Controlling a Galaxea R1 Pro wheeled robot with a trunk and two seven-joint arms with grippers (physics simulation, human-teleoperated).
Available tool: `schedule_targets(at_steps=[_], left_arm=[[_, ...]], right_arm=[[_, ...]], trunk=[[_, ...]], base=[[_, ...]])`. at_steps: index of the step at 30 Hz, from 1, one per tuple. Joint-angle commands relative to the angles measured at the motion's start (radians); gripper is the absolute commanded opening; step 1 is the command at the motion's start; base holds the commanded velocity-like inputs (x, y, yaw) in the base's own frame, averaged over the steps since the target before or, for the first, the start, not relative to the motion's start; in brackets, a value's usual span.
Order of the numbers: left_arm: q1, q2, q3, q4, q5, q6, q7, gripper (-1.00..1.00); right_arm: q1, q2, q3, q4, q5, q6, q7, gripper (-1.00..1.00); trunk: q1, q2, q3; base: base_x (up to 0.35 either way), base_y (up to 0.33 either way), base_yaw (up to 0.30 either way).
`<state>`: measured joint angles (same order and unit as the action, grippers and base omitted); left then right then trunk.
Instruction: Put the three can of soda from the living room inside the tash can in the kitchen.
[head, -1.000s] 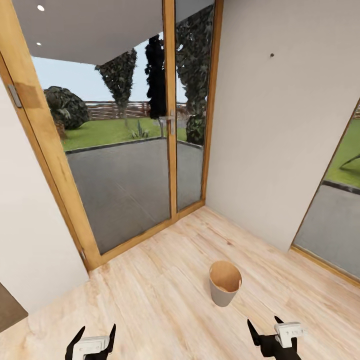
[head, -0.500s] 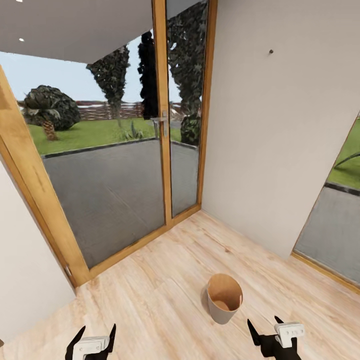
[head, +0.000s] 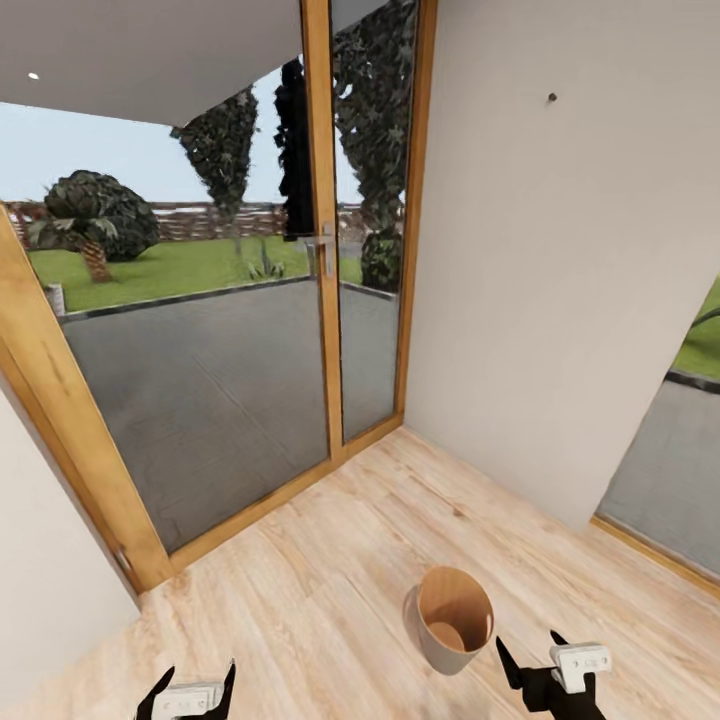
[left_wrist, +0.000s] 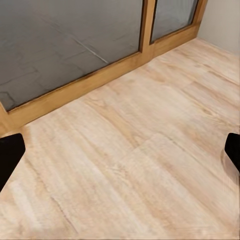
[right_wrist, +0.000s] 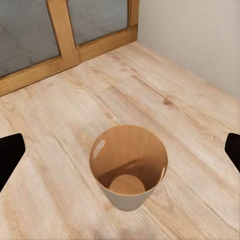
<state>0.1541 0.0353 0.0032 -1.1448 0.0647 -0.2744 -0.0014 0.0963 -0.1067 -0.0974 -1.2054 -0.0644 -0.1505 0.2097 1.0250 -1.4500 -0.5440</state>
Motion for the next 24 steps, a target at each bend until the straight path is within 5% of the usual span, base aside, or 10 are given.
schedule_targets(at_steps=[1,4,7,8,11,13,17,24], left_arm=[[0.000,0.000,0.000,0.001,0.000,0.015,0.000,1.00],[0.000,0.000,-0.002,0.005,0.000,0.048,0.000,1.00],[-0.001,-0.001,-0.003,0.005,0.000,0.074,0.000,1.00],[-0.001,-0.004,-0.004,0.004,0.000,0.085,0.000,1.00],[0.000,-0.004,-0.005,0.001,0.001,0.087,0.000,1.00],[0.001,-0.004,-0.006,-0.002,0.002,0.088,0.000,1.00],[0.001,-0.005,-0.007,-0.005,0.002,0.088,0.000,1.00],[0.001,-0.005,-0.008,-0.006,0.003,0.087,0.000,1.00]], right_arm=[[-0.002,0.000,0.000,0.000,-0.001,0.003,0.000,1.00],[-0.006,0.000,-0.004,-0.003,-0.004,0.029,0.000,1.00],[-0.028,-0.004,-0.010,-0.010,-0.007,0.154,0.000,1.00],[-0.149,-0.011,-0.019,-0.013,-0.006,0.400,0.000,1.00],[-0.245,-0.015,-0.027,-0.009,-0.003,0.563,-0.001,1.00],[-0.375,-0.042,-0.031,0.012,-0.002,0.756,0.000,1.00],[-0.510,-0.070,-0.031,0.079,-0.001,0.938,0.001,1.00],[-0.676,-0.081,-0.022,0.206,0.002,1.143,0.002,1.00]], trunk=[[0.000,0.000,0.000],[0.000,0.000,0.000],[0.000,0.000,0.000],[0.000,0.000,0.000],[0.000,0.000,0.000],[0.000,0.000,0.000],[0.000,0.000,0.000],[0.000,0.000,0.000]], base=[[0.052,0.000,0.000],[0.034,0.000,0.000],[0.013,0.000,0.000],[0.002,0.000,0.000],[0.000,0.000,0.000],[0.000,0.000,0.000],[0.000,0.000,0.000],[0.000,0.000,0.000]])
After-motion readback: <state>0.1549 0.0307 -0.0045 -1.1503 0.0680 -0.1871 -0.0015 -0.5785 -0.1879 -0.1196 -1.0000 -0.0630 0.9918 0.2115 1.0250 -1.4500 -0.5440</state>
